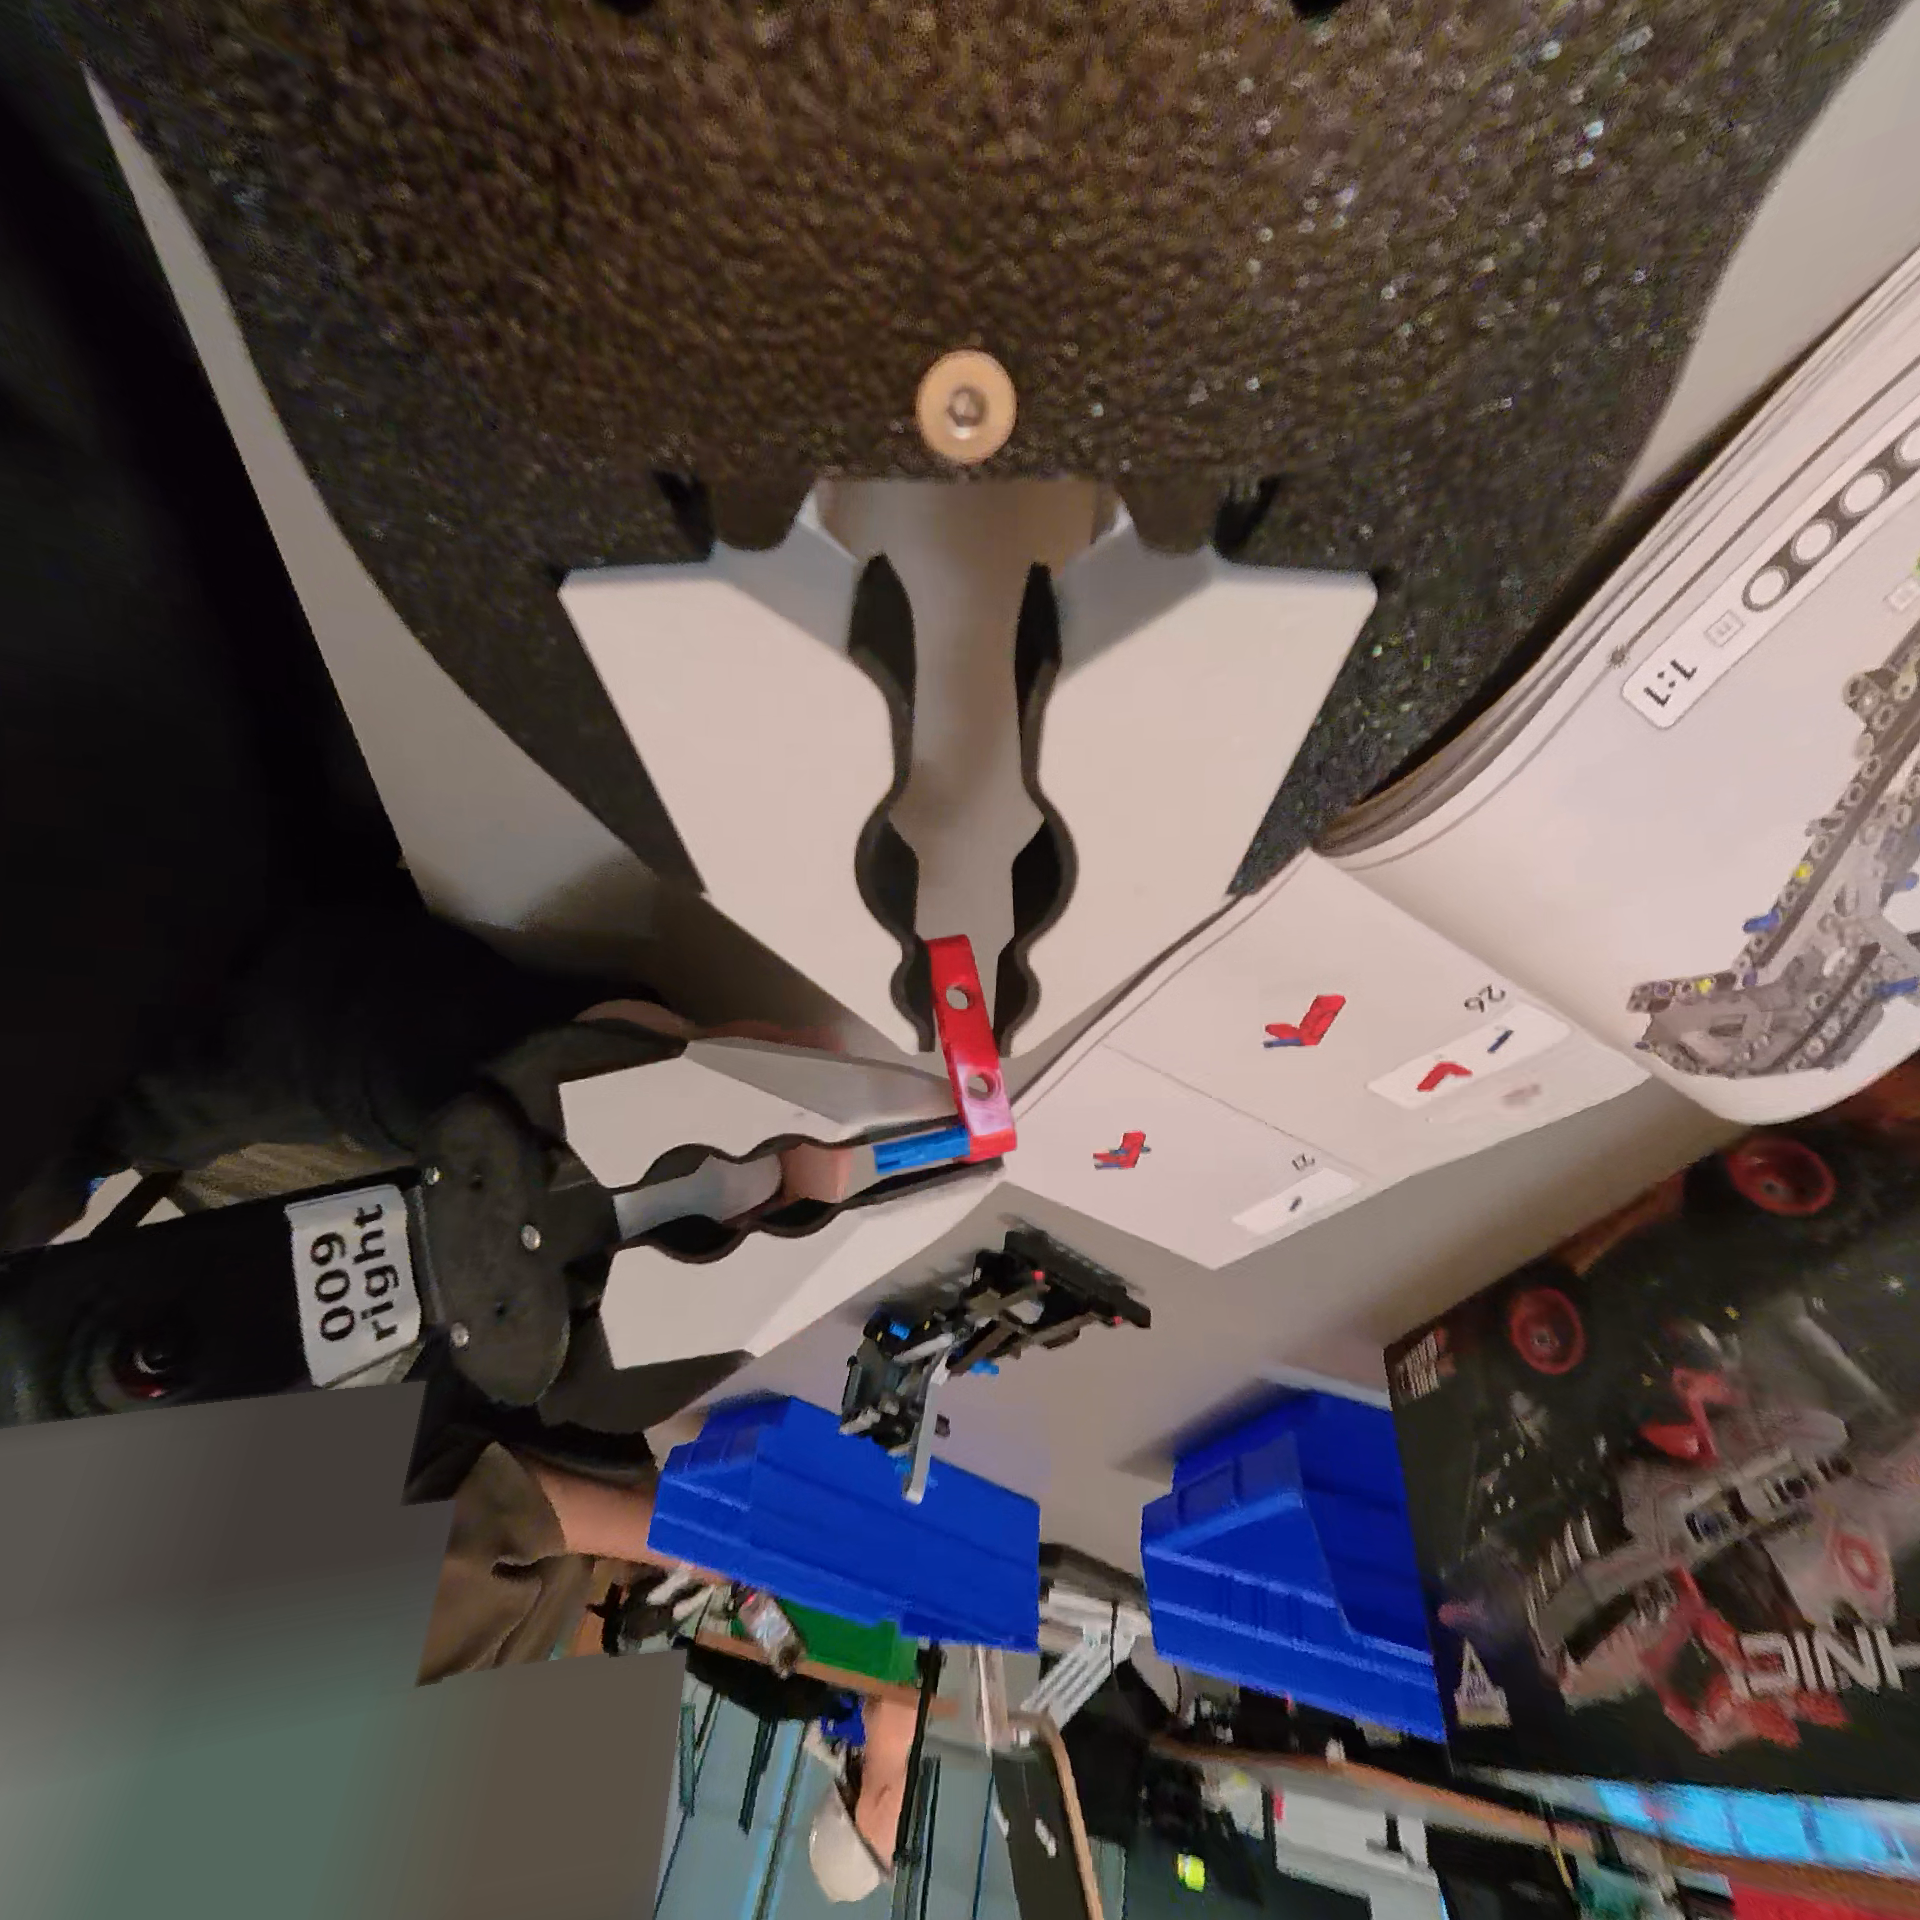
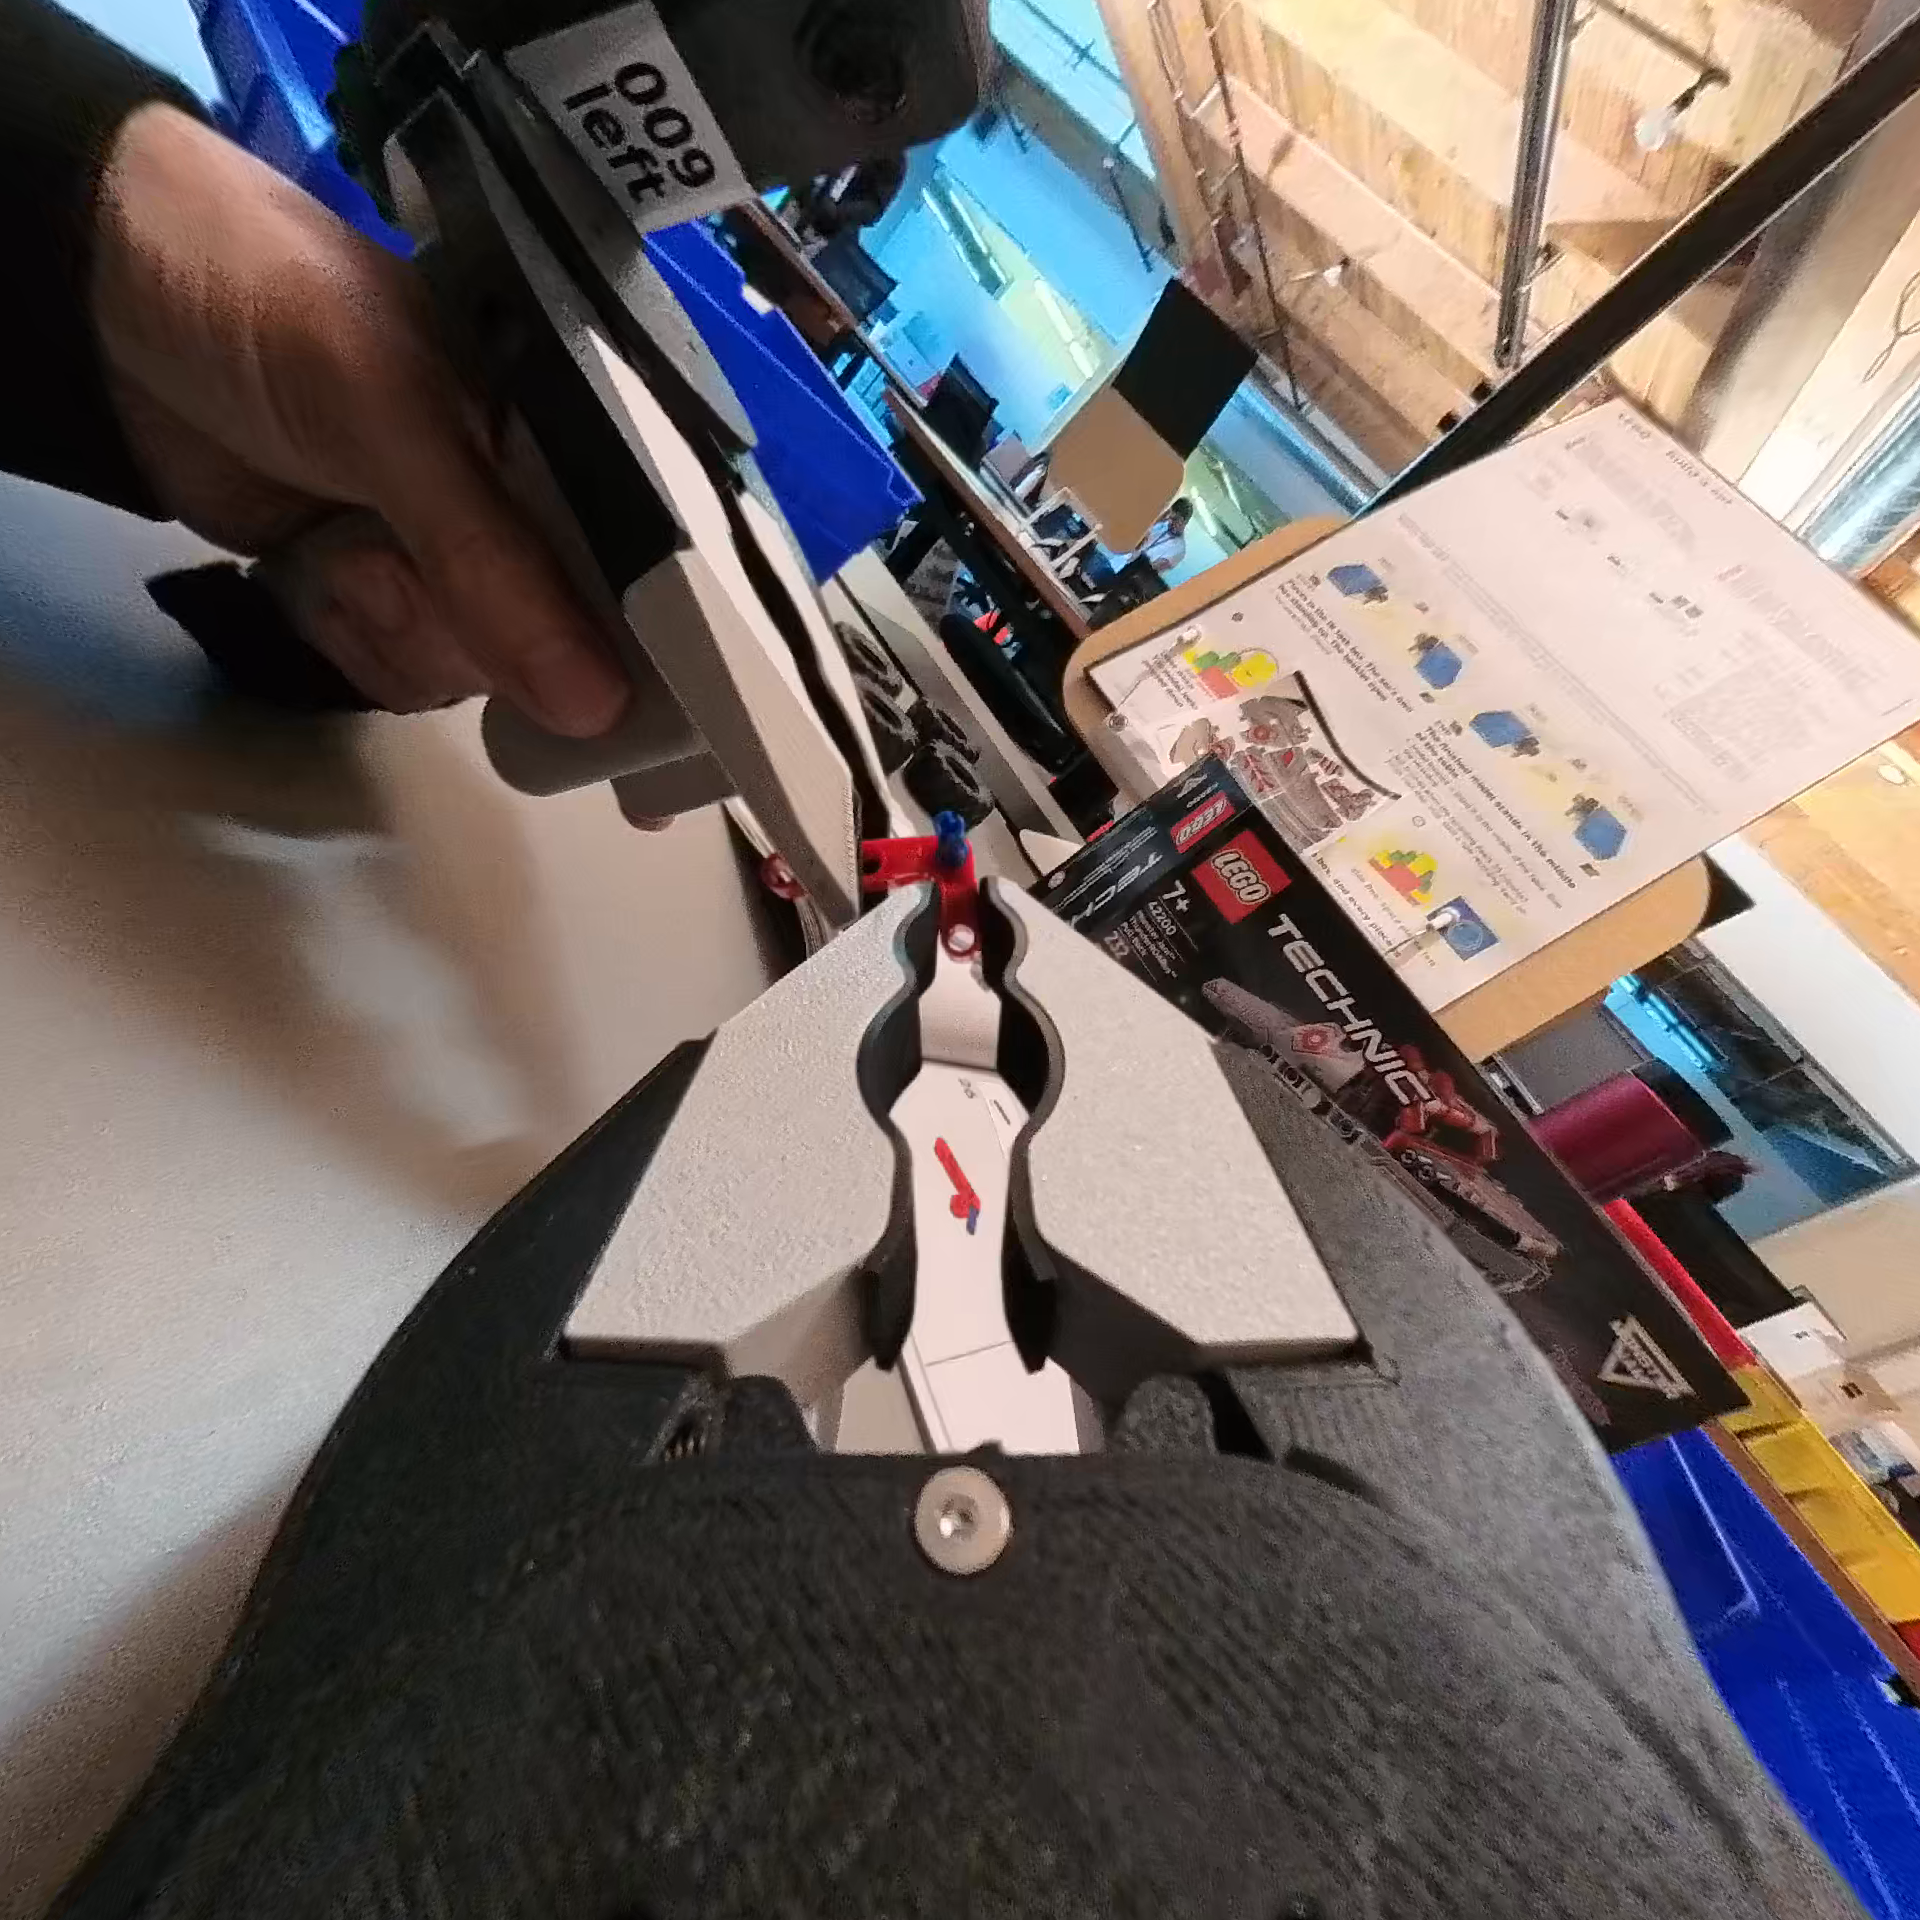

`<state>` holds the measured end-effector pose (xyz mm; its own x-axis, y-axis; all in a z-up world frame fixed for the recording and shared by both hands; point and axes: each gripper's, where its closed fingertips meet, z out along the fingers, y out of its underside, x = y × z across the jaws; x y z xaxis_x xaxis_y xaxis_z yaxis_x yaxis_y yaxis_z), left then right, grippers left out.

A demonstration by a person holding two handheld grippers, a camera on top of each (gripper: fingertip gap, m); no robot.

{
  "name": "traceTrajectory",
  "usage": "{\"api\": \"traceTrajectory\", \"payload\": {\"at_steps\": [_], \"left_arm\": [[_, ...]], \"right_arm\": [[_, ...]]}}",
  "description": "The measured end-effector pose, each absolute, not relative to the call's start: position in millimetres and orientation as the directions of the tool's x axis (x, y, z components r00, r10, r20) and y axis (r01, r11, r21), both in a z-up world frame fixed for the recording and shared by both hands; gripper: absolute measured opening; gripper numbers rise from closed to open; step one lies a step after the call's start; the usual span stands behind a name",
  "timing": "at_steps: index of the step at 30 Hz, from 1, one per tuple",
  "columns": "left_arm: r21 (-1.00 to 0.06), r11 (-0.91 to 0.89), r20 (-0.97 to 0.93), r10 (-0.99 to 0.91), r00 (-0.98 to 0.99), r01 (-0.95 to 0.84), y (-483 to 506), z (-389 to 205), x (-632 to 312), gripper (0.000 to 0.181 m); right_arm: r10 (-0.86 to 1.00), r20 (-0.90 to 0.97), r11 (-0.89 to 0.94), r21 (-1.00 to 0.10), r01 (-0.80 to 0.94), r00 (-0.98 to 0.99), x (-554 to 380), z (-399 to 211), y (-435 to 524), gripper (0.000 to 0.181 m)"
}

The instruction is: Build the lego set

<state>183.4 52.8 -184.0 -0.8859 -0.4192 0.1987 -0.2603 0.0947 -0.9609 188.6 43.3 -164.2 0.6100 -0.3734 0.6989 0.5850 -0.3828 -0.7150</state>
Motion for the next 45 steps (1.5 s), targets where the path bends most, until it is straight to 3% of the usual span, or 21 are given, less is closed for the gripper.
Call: {"api": "traceTrajectory", "payload": {"at_steps": [3, 6, 11, 17, 29, 32, 36, 41, 45], "left_arm": [[-0.949, 0.12, 0.22, -0.404, -0.888, -0.29, 50, -189, 182, 0.019], [-0.95, 0.134, 0.211, -0.391, -0.896, -0.282, 49, -190, 179, 0.007], [-0.967, 0.156, 0.114, -0.438, -0.892, -0.2, 52, -188, 184, 0.007], [-0.967, 0.131, 0.141, -0.44, -0.887, -0.219, 48, -185, 184, 0.007], [-0.977, 0.214, -0.135, -0.536, -0.833, 0.02, 62, -173, 192, 0.004], [-0.961, 0.273, -0.195, -0.562, -0.804, 0.043, 69, -177, 197, 0.004], [-0.902, 0.408, -0.372, -0.568, -0.735, 0.141, 85, -181, 204, 0.005], [-0.807, 0.515, -0.534, -0.43, -0.728, 0.288, 80, -187, 193, 0.005], [-0.79, 0.509, -0.56, -0.376, -0.738, 0.341, 76, -186, 185, 0.005]], "right_arm": [[-0.417, 0.672, -0.359, -0.74, 0.568, 0.612, 193, -158, 39, 0.005], [-0.421, 0.653, -0.341, -0.757, 0.557, 0.63, 193, -158, 39, 0.005], [-0.421, 0.652, -0.332, -0.758, 0.562, 0.631, 195, -157, 41, 0.005], [-0.414, 0.691, -0.35, -0.722, 0.596, 0.593, 191, -155, 46, 0.005], [-0.393, 0.639, -0.307, -0.769, 0.561, 0.661, 192, -160, 53, 0.007], [-0.374, 0.643, -0.332, -0.766, 0.551, 0.668, 194, -166, 54, 0.0], [-0.358, 0.535, -0.236, -0.845, 0.48, 0.765, 193, -165, 54, 0.02], [-0.255, 0.432, -0.155, -0.901, 0.404, 0.865, 185, -167, 56, 0.043], [-0.157, 0.477, -0.197, -0.873, 0.446, 0.865, 172, -179, 65, 0.036]]}}
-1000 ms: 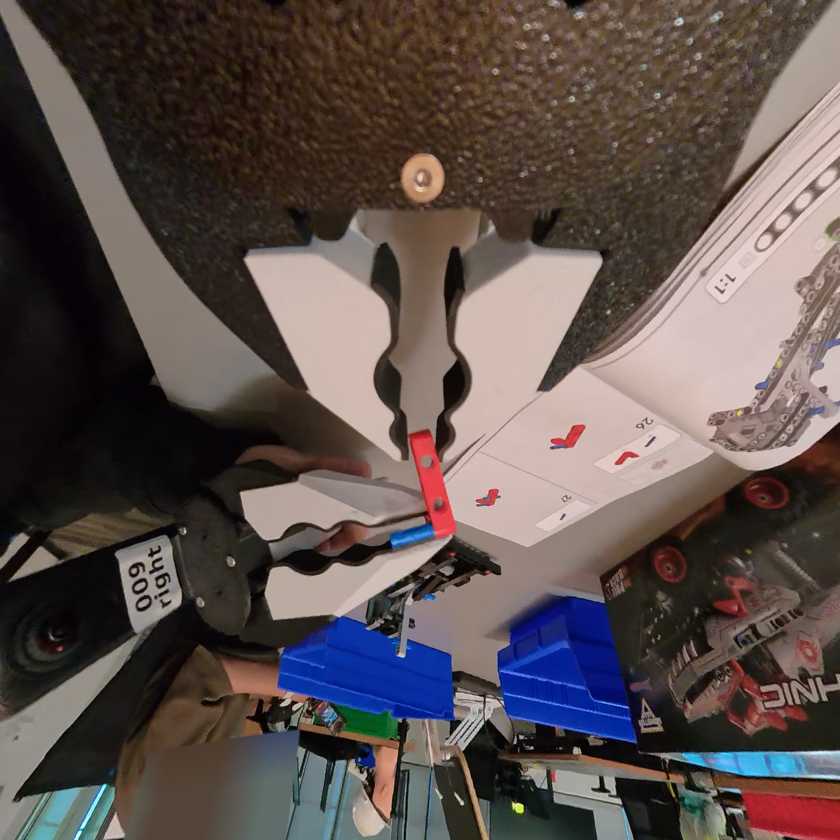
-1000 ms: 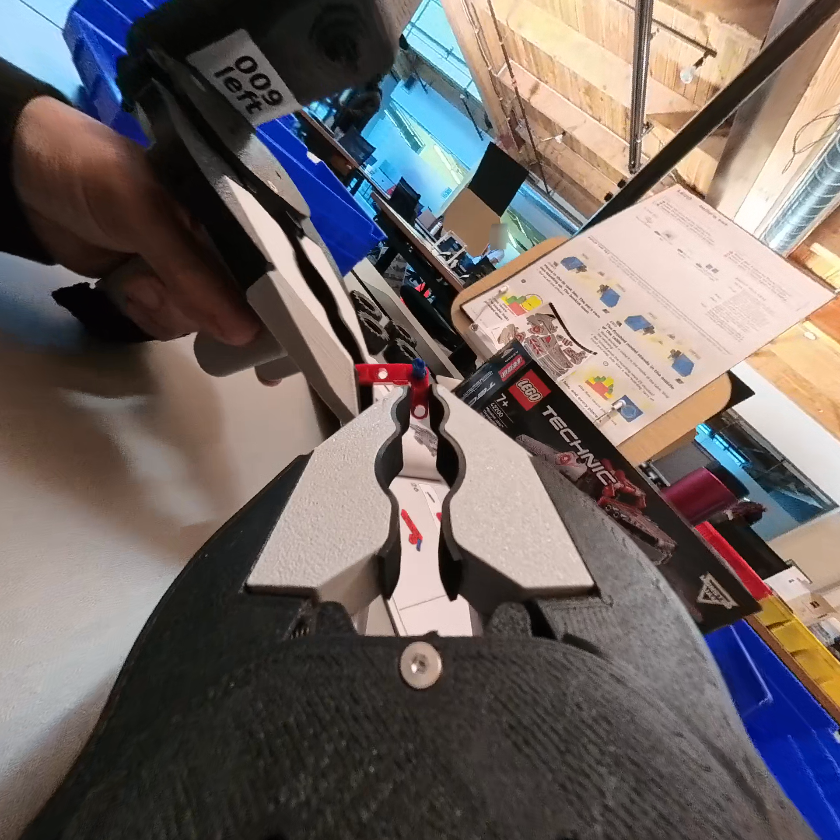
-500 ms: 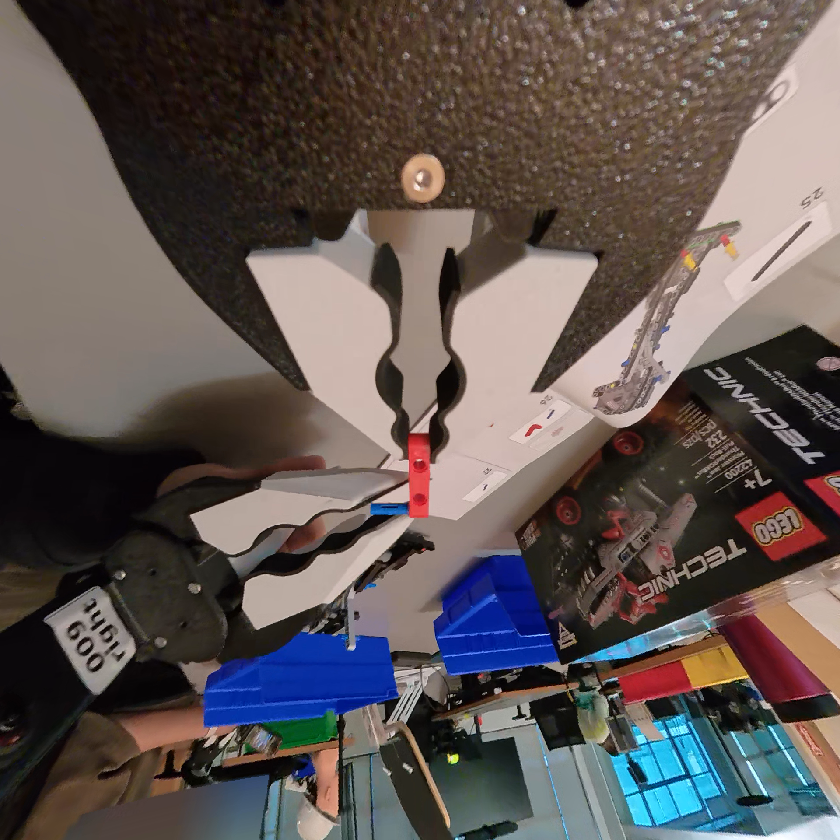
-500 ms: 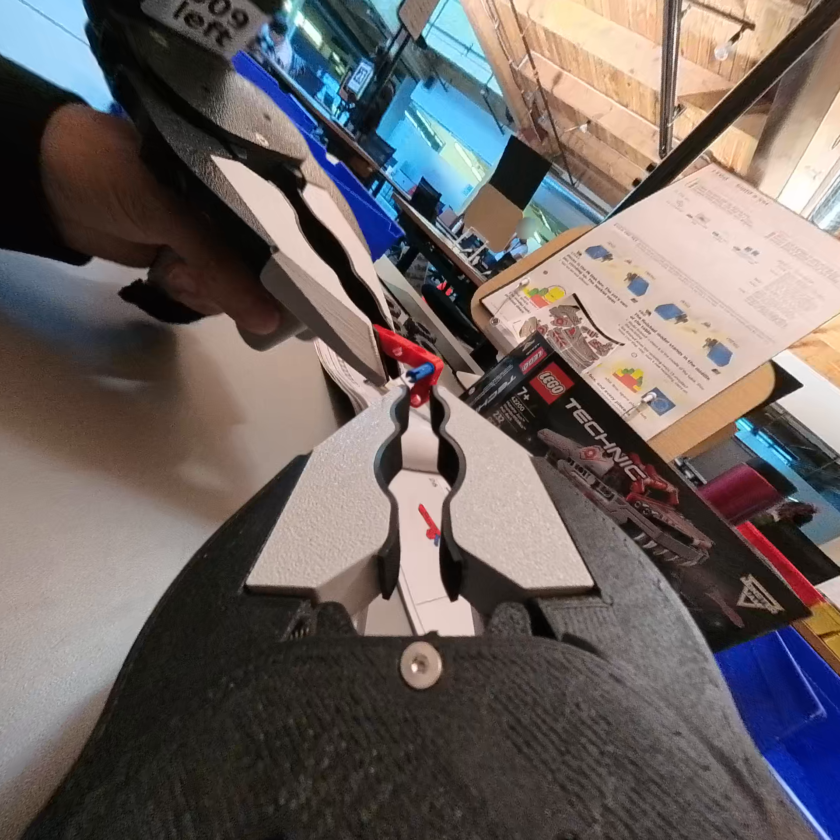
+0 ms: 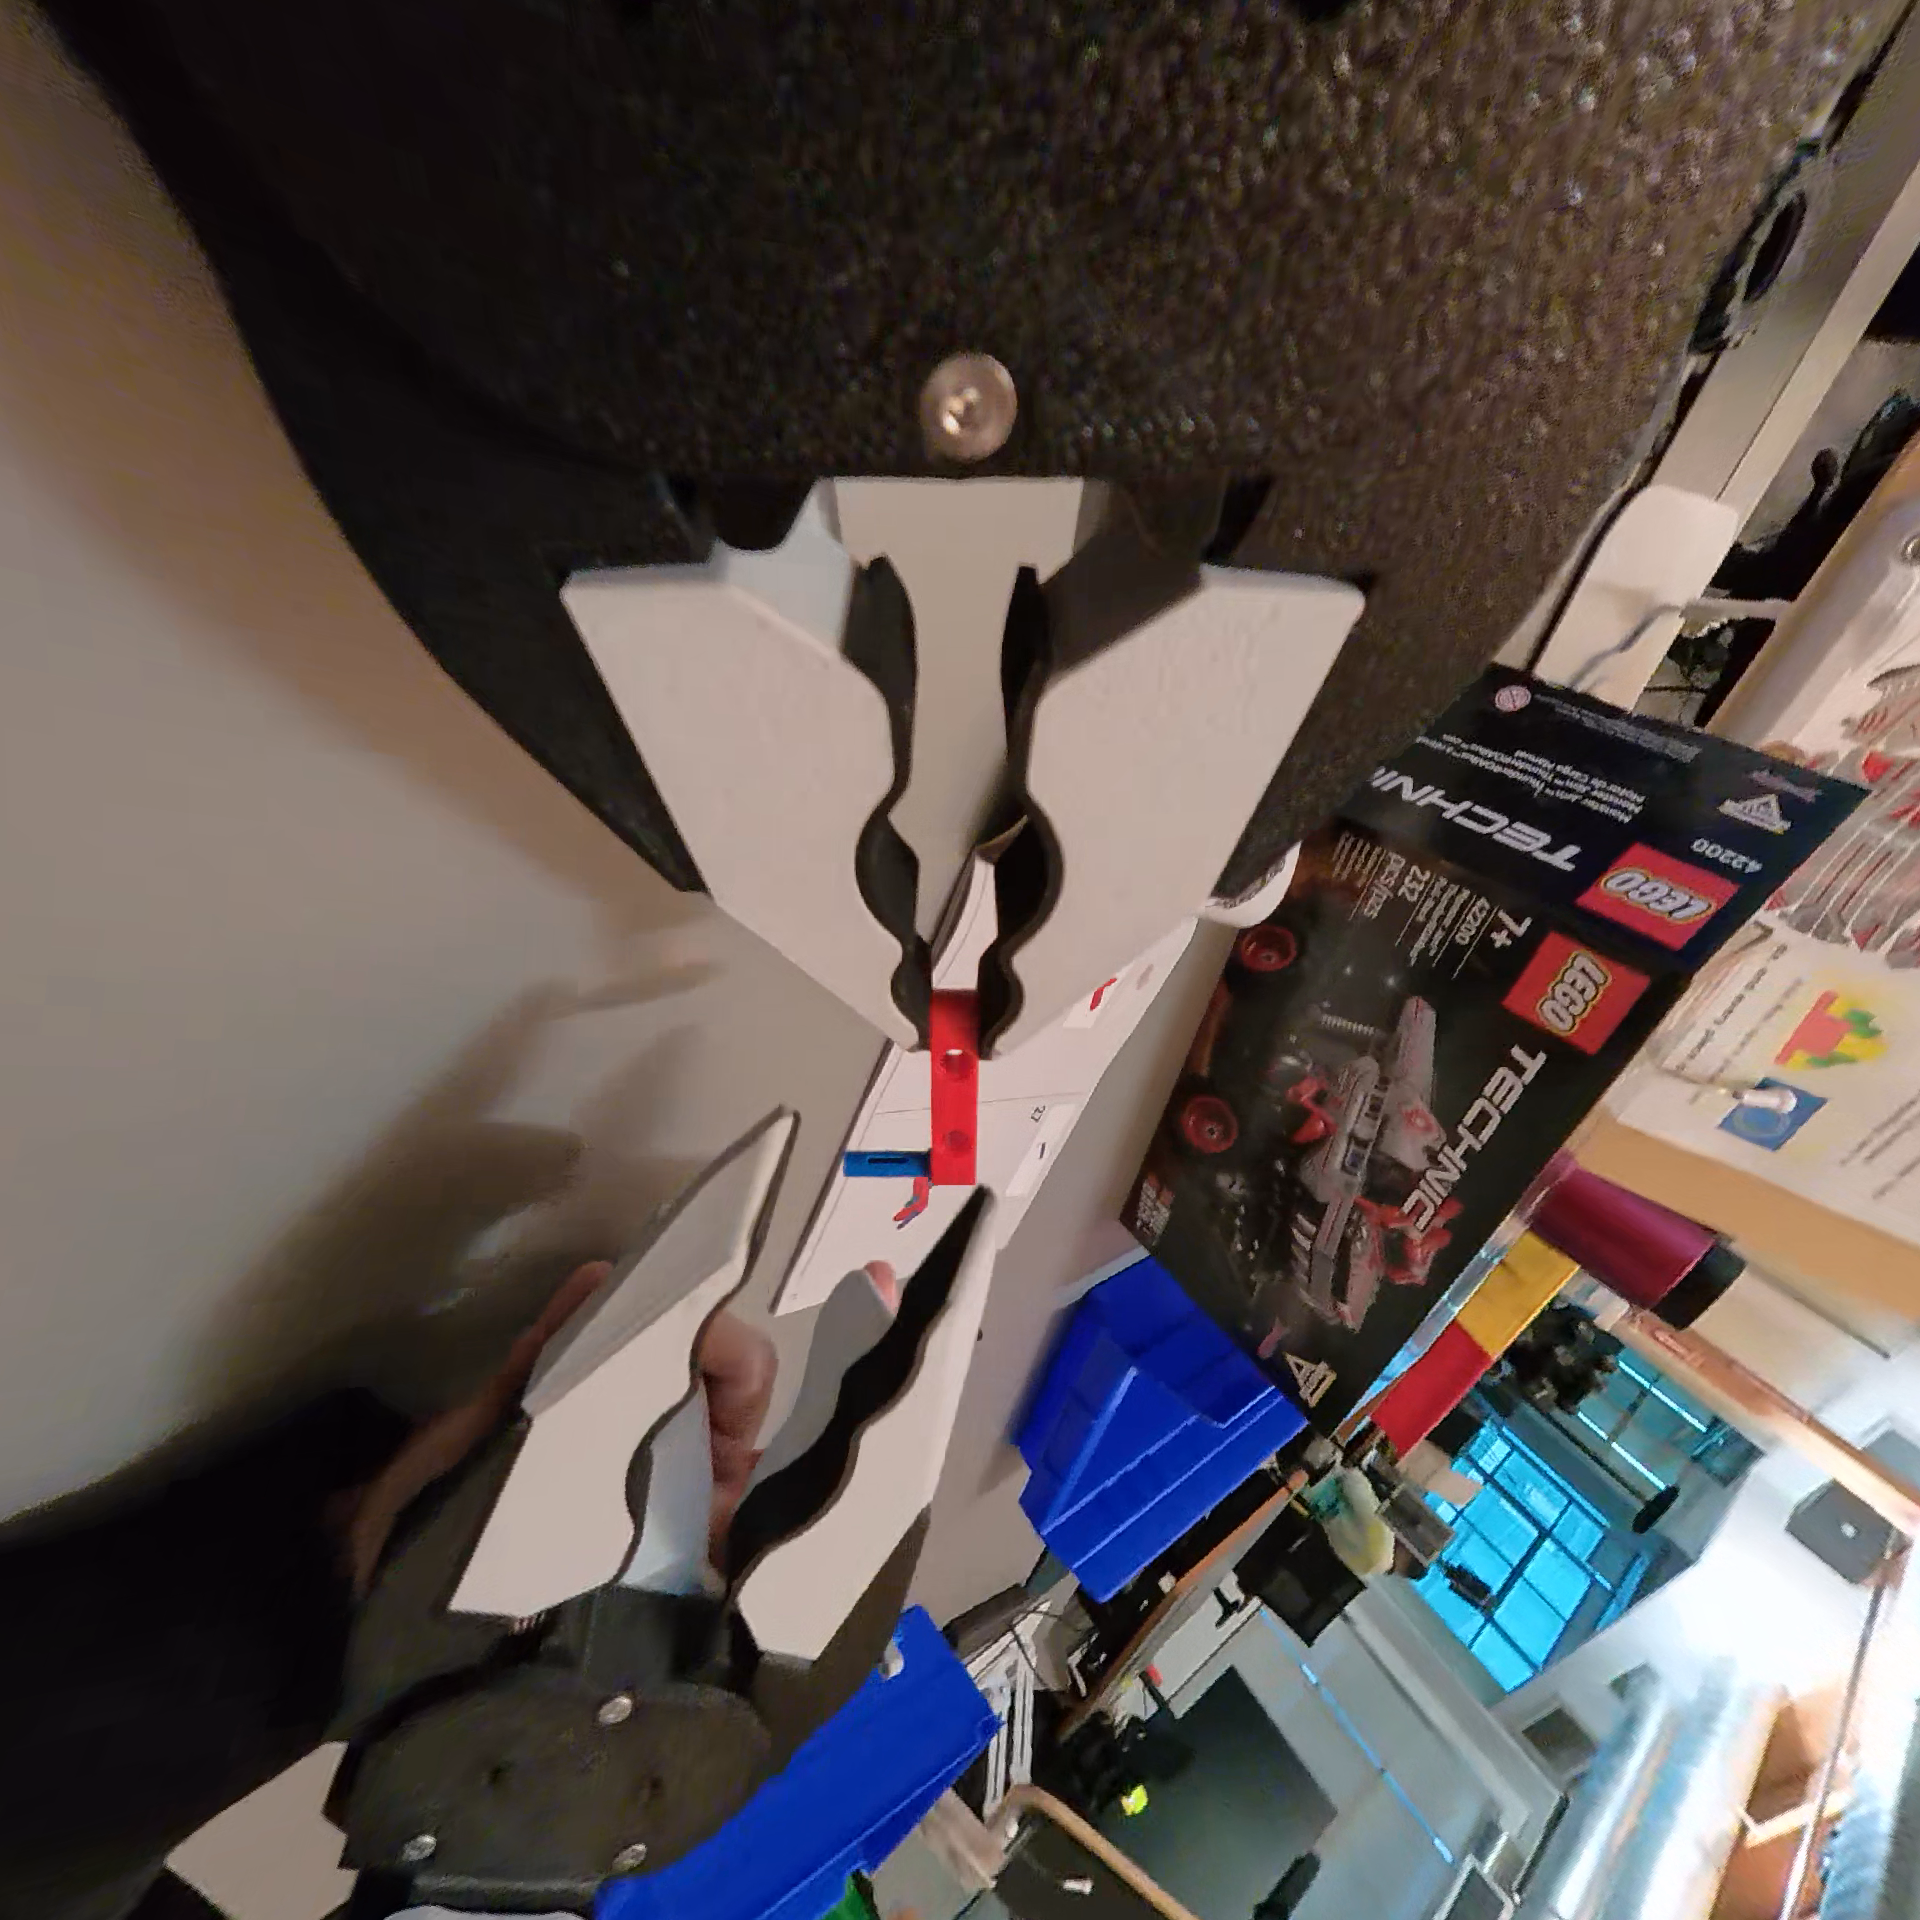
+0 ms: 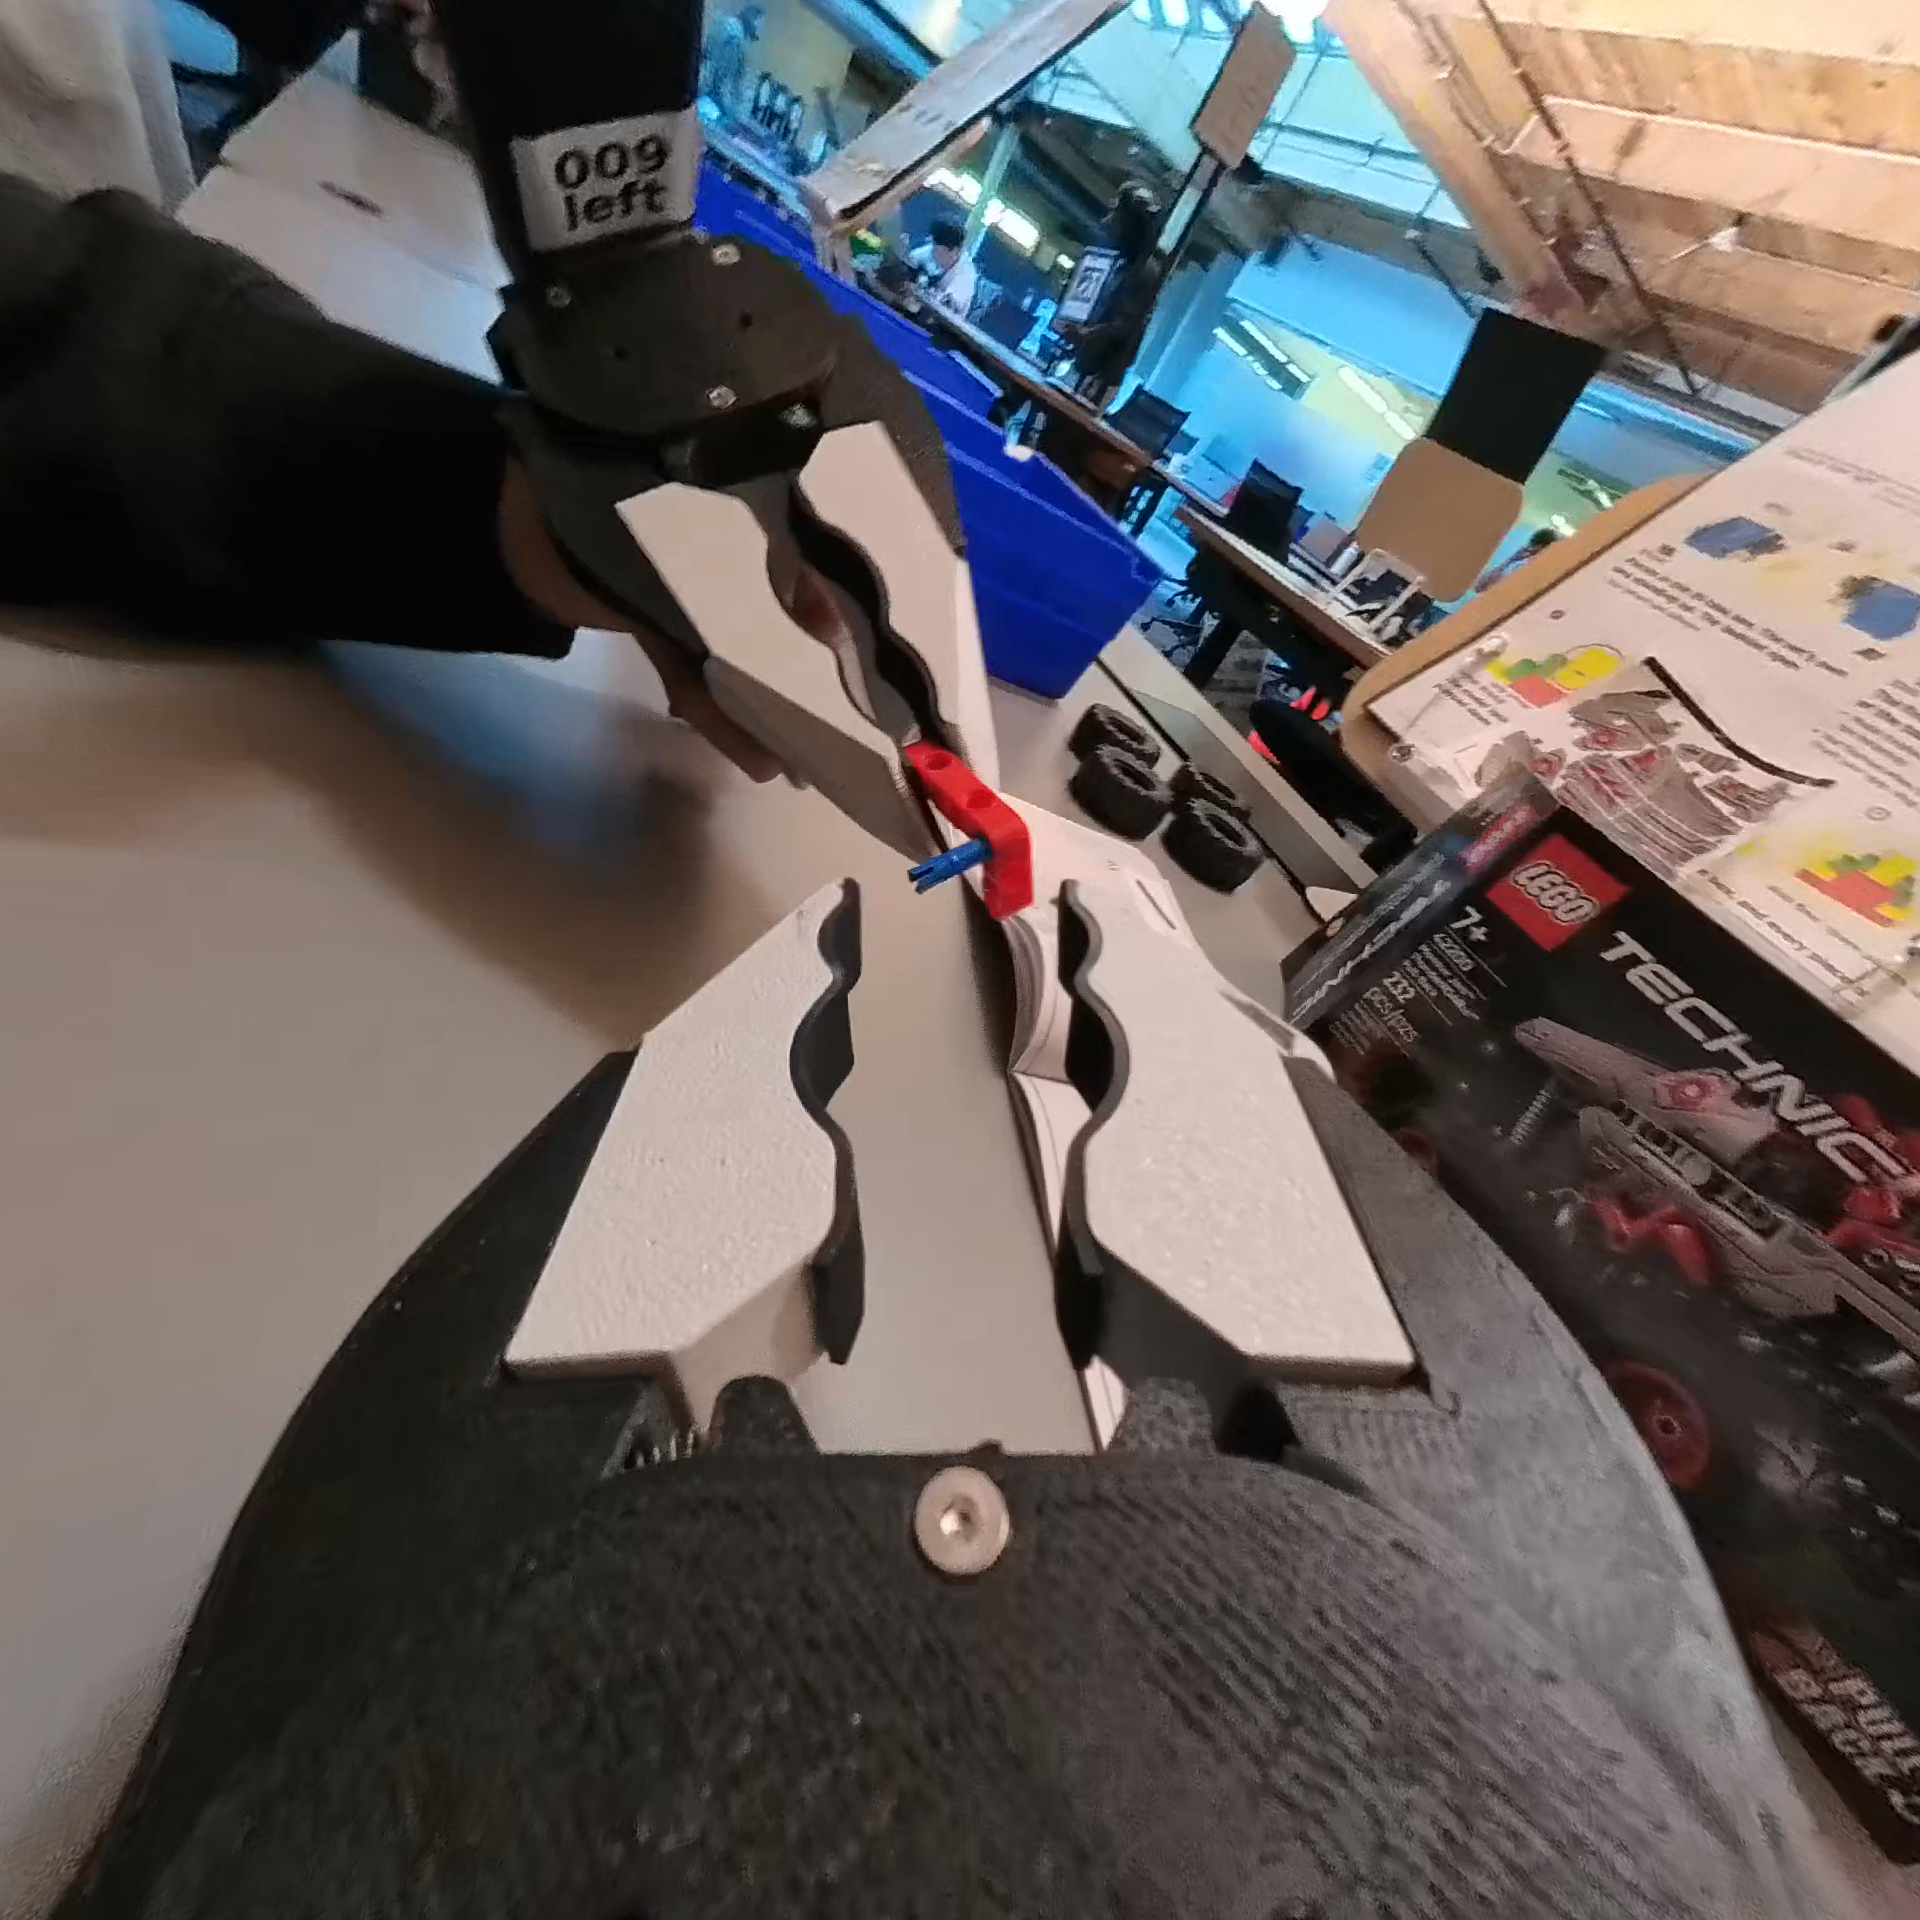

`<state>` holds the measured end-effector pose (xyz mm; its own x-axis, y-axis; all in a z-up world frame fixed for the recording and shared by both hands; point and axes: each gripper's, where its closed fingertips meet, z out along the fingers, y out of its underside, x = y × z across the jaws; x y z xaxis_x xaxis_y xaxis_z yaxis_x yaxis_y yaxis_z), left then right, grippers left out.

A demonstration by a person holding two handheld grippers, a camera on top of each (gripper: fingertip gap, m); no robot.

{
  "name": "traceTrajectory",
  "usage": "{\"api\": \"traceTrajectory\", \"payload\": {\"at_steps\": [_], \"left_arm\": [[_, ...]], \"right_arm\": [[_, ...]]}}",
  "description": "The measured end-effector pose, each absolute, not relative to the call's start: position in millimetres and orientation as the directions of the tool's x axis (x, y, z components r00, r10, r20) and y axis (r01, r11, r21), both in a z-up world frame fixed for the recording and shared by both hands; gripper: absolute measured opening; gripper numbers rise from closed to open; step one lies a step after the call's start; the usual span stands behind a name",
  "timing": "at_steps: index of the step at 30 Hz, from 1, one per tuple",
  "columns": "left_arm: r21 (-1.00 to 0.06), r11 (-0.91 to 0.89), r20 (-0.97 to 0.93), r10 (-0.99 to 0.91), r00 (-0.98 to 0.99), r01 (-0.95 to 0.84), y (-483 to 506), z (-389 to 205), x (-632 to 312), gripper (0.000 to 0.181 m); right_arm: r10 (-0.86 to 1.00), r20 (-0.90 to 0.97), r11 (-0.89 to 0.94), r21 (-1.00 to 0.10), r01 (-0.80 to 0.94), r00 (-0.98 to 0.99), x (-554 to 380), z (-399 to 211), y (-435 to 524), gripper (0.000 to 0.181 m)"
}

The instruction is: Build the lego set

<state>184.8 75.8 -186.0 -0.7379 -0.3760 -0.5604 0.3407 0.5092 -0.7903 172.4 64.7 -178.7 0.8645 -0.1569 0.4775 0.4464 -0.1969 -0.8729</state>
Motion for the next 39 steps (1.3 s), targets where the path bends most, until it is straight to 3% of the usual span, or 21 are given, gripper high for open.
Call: {"api": "traceTrajectory", "payload": {"at_steps": [5, 10, 17, 29, 39], "left_arm": [[-0.769, 0.529, -0.571, -0.318, -0.757, 0.358, 75, -194, 180, 0.005], [-0.755, 0.555, -0.56, -0.269, -0.784, 0.35, 77, -204, 176, 0.005], [-0.747, 0.571, -0.541, -0.221, -0.812, 0.342, 78, -214, 171, 0.005], [-0.759, 0.563, -0.519, -0.218, -0.827, 0.328, 77, -216, 169, 0.004], [-0.866, 0.45, -0.385, -0.32, -0.866, 0.218, 81, -199, 171, 0.004]], "right_arm": [[-0.102, 0.517, -0.227, -0.844, 0.486, 0.85, 167, -187, 69, 0.025], [-0.08, 0.56, -0.211, -0.818, 0.535, 0.825, 164, -188, 69, 0.029], [0.003, 0.589, -0.246, -0.783, 0.571, 0.808, 156, -200, 74, 0.022], [0.023, 0.565, -0.255, -0.795, 0.551, 0.825, 155, -202, 73, 0.021], [-0.101, 0.581, -0.236, -0.803, 0.548, 0.808, 167, -189, 67, 0.032]]}}
